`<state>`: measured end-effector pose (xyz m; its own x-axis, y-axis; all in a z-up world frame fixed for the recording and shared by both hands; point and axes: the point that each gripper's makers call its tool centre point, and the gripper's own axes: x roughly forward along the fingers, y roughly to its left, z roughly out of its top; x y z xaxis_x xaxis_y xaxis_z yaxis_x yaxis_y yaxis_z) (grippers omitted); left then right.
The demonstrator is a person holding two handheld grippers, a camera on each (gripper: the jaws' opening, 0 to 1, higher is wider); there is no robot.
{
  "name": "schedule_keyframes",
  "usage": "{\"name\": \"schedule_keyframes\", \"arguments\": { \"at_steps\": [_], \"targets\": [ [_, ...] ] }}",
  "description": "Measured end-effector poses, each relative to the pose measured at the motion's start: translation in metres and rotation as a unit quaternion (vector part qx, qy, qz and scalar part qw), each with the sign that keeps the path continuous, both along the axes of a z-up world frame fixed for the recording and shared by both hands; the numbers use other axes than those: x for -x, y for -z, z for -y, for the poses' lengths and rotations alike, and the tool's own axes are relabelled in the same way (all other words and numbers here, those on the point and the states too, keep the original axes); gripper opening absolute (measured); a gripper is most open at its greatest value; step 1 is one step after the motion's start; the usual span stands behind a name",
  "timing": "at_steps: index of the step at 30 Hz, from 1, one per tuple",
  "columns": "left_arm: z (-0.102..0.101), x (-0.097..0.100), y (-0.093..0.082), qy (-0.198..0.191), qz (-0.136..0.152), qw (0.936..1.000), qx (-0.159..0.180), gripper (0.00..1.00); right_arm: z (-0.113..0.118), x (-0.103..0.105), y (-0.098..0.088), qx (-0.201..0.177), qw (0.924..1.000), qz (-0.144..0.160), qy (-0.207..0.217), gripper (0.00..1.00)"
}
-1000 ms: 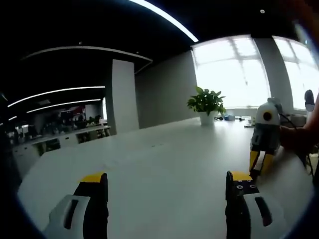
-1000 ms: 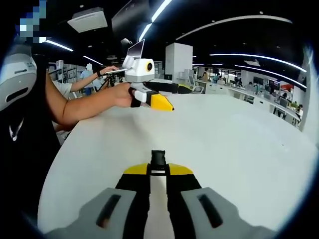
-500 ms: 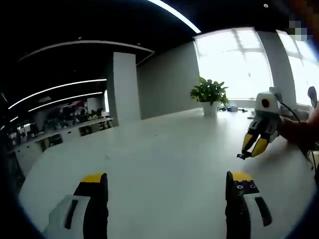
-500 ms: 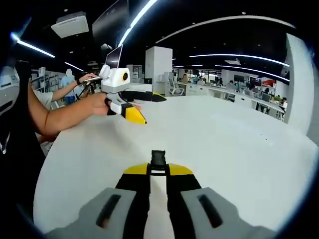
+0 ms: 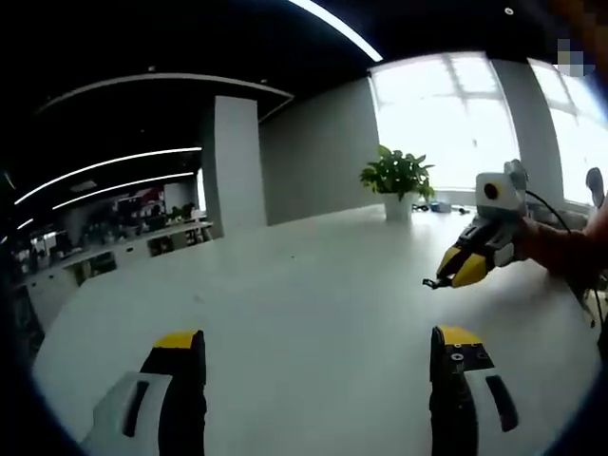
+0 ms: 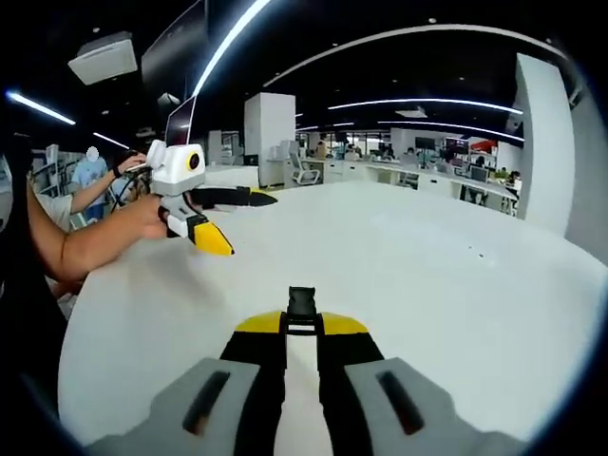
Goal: Snap the two parts of the plastic buckle together until the buckle closes and remains connected.
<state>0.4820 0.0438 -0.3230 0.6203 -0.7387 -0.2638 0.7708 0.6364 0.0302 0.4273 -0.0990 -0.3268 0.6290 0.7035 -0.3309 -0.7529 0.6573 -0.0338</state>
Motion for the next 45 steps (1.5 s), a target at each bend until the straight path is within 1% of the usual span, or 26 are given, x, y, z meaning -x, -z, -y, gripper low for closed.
{"name": "schedule_keyframes", "arguments": {
  "at_steps": [5, 8, 13, 24, 40, 42, 45],
  "targets": [
    [0.006, 0.003, 0.005, 0.005, -0.005, 0.9999, -0.008, 0.99, 0.005, -0.009, 0.001, 0.003, 0.9998, 0.002, 0.021, 0.10],
    [0.009, 0.005, 0.008, 0.011, -0.008, 0.9998, -0.012, 0.99, 0.007, -0.013, 0.003, 0.007, 0.9996, 0.000, 0.026, 0.10],
    [0.010, 0.005, 0.009, 0.009, -0.010, 0.9998, -0.014, 0.99, 0.009, -0.021, 0.005, 0.007, 0.9993, -0.002, 0.037, 0.10],
    [0.010, 0.002, 0.010, 0.003, -0.013, 0.9999, -0.009, 0.99, 0.001, -0.039, 0.006, 0.013, 0.9989, -0.003, 0.045, 0.10],
    [0.008, 0.002, 0.007, 0.000, -0.013, 0.9999, -0.002, 0.99, -0.002, -0.071, 0.001, 0.014, 0.9977, 0.002, 0.066, 0.10],
    [0.009, 0.003, 0.007, 0.002, -0.013, 0.9999, -0.004, 0.99, -0.003, -0.075, 0.001, 0.015, 0.9975, 0.003, 0.069, 0.10],
    [0.011, 0.006, 0.012, 0.010, -0.017, 0.9997, -0.016, 0.99, -0.003, -0.081, 0.001, 0.016, 0.9969, 0.004, 0.076, 0.10]
  ]
}}
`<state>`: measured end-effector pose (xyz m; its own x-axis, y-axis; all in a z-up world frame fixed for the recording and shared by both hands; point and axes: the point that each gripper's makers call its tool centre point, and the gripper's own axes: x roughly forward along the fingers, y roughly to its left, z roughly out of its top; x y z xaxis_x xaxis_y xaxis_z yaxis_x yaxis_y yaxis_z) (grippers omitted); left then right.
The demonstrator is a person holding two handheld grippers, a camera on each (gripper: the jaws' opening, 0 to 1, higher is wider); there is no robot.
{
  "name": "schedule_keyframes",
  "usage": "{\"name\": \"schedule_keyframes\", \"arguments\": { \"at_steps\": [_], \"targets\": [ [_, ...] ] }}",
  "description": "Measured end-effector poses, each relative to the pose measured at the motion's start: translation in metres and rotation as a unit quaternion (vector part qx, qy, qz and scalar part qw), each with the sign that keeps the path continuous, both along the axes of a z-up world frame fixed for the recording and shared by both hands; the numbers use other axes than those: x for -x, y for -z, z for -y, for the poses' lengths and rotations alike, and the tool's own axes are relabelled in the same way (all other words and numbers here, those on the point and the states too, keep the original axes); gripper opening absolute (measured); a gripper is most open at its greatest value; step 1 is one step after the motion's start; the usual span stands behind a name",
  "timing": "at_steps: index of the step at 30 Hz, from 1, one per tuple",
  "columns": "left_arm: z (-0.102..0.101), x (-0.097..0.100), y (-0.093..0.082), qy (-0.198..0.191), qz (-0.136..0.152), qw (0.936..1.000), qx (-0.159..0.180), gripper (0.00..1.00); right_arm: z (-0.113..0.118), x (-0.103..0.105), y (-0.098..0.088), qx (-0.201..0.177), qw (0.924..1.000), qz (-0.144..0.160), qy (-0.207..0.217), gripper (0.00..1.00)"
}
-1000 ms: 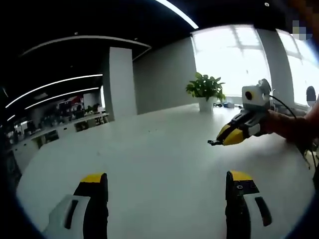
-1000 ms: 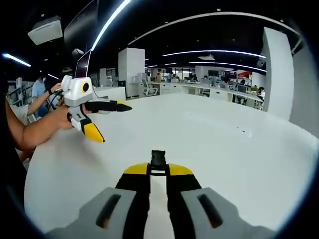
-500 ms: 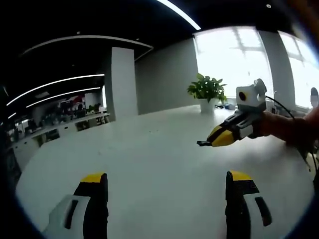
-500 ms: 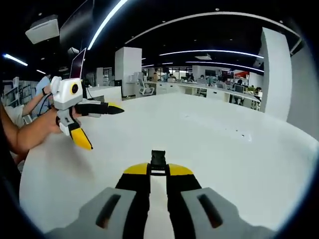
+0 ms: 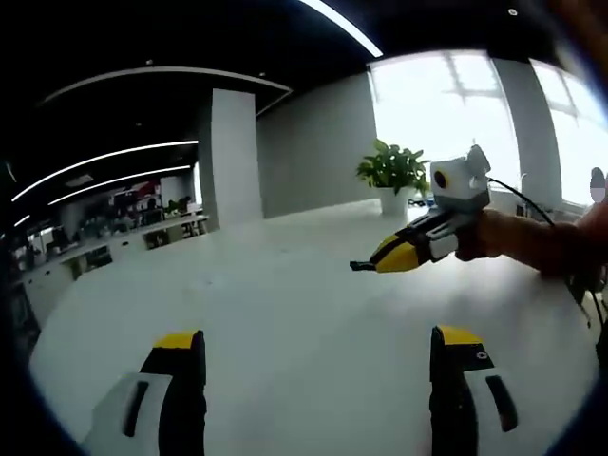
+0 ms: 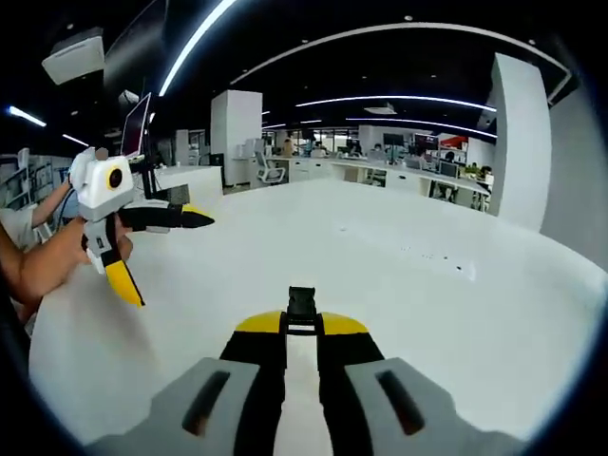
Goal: Snap the two parts of the plastic buckle together until the buckle closes and remains connected.
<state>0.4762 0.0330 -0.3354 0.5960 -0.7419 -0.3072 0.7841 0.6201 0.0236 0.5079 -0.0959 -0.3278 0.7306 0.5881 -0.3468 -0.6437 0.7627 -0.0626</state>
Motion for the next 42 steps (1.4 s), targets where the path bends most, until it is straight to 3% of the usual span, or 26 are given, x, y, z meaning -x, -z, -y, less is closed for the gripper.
{"name": "schedule_keyframes", "arguments": {
  "at_steps": [20, 42],
  "targets": [
    [-0.005, 0.000, 0.005, -0.009, -0.010, 0.9999, -0.006, 0.99, 0.008, -0.035, -0.002, 0.000, 0.9996, 0.000, 0.029, 0.10],
    [-0.005, 0.012, 0.000, -0.002, -0.009, 1.0000, 0.001, 0.99, 0.008, -0.068, 0.001, 0.003, 0.9991, -0.002, 0.043, 0.10]
  ]
}}
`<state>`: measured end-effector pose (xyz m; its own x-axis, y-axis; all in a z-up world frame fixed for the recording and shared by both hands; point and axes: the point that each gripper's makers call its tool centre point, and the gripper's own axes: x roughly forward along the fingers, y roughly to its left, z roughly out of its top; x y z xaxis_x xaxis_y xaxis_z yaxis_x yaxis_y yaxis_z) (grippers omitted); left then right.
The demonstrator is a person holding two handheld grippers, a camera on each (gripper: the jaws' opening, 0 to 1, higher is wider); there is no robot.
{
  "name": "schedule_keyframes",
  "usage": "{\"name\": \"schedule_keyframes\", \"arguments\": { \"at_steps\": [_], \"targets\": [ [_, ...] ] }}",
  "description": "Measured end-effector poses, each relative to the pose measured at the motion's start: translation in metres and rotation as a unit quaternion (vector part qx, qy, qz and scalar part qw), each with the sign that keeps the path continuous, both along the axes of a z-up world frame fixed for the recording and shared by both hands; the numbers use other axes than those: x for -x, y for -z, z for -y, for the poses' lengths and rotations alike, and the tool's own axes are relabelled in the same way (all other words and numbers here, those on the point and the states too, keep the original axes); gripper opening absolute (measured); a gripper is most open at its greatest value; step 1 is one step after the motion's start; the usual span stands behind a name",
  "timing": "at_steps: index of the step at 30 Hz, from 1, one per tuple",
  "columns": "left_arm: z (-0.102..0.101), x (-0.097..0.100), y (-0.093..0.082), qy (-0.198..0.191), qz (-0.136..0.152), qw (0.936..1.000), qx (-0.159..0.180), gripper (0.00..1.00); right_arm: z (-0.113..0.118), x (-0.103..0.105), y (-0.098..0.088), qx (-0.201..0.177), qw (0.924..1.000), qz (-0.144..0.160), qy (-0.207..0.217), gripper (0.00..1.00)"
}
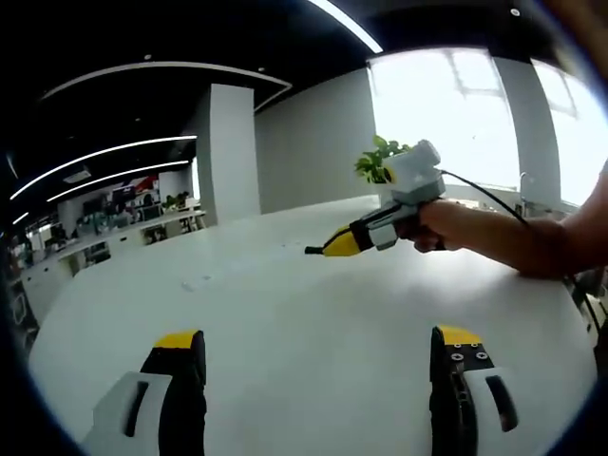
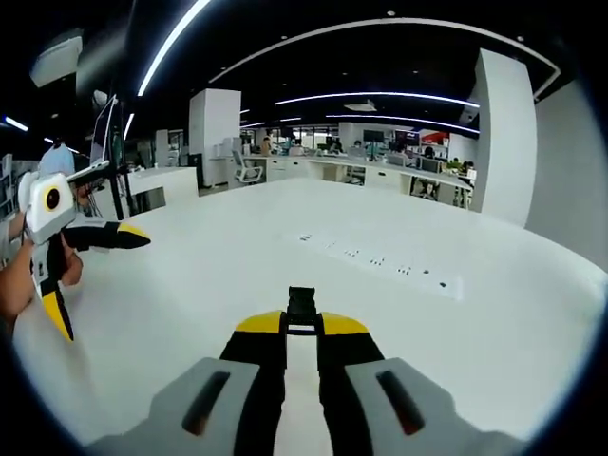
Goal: Snap the two parts of the plastic buckle together until the buckle closes and remains connected.
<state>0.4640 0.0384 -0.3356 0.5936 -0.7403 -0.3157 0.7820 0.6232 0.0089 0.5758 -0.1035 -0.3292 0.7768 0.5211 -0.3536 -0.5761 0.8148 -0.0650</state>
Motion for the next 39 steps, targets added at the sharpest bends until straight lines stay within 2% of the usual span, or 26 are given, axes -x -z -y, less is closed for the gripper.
{"name": "schedule_keyframes", "arguments": {
  "at_steps": [16, 20, 28, 33, 39],
  "targets": [
    [-0.003, -0.007, 0.002, 0.000, -0.004, 1.0000, -0.001, 0.99, -0.001, -0.024, 0.009, 0.006, 0.9999, -0.008, 0.005, 0.10],
    [-0.002, -0.004, 0.004, 0.003, -0.008, 1.0000, 0.001, 0.99, 0.002, -0.032, 0.015, 0.009, 0.9998, -0.013, 0.008, 0.10],
    [-0.002, 0.000, 0.003, 0.003, -0.015, 0.9999, 0.008, 0.99, 0.001, -0.042, 0.014, 0.008, 0.9998, -0.015, 0.010, 0.10],
    [-0.003, -0.002, 0.005, 0.002, -0.016, 0.9999, 0.005, 0.99, -0.001, -0.047, 0.017, 0.010, 0.9998, -0.017, 0.008, 0.10],
    [-0.003, -0.003, 0.008, 0.002, -0.012, 0.9999, -0.004, 0.99, 0.002, -0.062, 0.018, 0.009, 0.9997, -0.020, 0.012, 0.10]
  ]
}}
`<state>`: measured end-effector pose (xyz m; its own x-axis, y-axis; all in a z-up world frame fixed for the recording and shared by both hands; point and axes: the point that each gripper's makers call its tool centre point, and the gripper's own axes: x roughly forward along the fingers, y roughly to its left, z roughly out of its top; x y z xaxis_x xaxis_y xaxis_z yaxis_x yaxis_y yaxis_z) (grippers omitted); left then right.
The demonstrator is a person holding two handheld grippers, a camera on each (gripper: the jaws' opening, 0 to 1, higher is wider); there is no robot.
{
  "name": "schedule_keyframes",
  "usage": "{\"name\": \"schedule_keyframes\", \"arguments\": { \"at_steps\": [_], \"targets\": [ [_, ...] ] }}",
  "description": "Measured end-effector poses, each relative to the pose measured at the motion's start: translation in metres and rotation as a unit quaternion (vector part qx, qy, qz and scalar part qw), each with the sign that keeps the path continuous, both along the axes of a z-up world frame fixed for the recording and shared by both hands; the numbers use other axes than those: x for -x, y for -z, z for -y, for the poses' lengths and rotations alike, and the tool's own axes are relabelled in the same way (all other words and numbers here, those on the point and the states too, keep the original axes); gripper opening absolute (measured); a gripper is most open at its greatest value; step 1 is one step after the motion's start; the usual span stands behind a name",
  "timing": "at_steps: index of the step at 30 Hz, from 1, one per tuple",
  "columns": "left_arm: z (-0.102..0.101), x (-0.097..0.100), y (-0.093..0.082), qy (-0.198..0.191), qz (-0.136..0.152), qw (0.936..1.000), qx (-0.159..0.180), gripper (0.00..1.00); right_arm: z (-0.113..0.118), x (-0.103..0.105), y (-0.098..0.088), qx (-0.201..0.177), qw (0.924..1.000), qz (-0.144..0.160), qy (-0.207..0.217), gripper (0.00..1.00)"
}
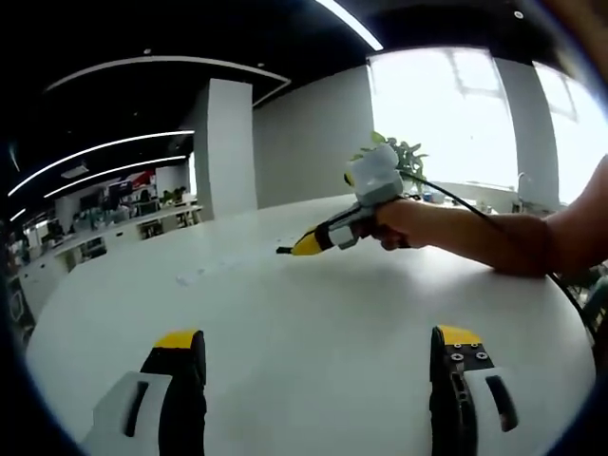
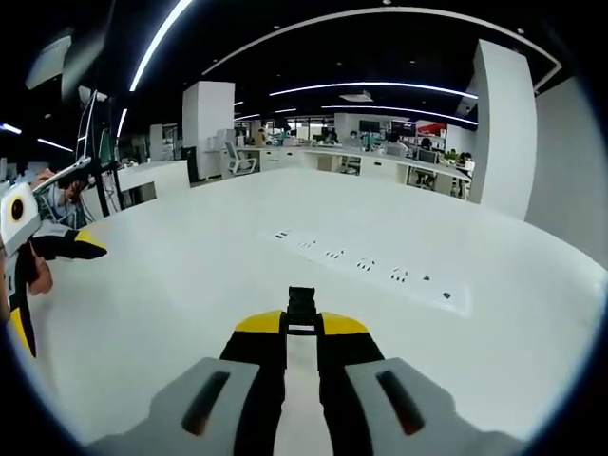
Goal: Snap the two parts of the plastic buckle together until the buckle closes and remains connected.
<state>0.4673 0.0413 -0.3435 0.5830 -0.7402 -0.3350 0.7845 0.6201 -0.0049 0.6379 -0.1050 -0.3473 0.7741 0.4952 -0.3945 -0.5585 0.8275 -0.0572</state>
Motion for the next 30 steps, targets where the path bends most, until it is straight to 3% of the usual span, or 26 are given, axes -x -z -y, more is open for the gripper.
{"name": "schedule_keyframes", "arguments": {
  "at_steps": [30],
  "targets": [
    [0.003, 0.002, 0.005, 0.009, -0.012, 0.9999, 0.000, 0.99, -0.005, -0.032, 0.010, 0.001, 0.9998, -0.013, 0.013, 0.10]
  ]
}}
